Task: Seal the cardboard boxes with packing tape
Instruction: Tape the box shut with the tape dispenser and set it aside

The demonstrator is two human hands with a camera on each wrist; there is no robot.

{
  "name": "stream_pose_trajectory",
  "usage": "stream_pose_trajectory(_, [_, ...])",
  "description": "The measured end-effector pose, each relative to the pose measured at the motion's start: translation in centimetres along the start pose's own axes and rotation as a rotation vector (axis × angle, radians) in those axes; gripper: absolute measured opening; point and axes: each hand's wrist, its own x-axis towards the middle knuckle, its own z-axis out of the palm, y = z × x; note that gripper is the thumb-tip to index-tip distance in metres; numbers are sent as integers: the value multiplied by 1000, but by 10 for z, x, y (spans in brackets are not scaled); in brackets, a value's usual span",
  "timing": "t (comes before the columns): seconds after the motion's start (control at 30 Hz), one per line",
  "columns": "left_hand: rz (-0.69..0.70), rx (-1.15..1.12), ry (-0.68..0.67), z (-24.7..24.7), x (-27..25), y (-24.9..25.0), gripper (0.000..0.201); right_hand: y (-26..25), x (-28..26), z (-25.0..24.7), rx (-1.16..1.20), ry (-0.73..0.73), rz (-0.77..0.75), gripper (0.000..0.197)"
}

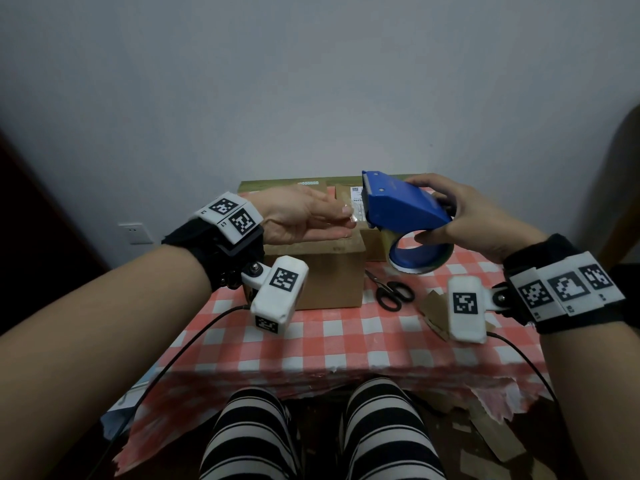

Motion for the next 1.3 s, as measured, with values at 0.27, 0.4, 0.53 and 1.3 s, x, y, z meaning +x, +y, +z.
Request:
stream_pose_trajectory(0.27, [49,-79,40,7,7,-4,17,-2,0,3,0,-15,11,71])
stream_pose_trajectory(0.4, [33,-52,-5,4,6,-3,17,-2,-1,2,11,-16,18,71])
stream_pose_trajectory(0.53, [35,-72,-55,2,3,0,22,0,-1,1,4,-13,38,74])
stream_pose_trajectory(1.3, [16,-46,11,7,7,-4,9,5,-1,0,13,-6,60,76])
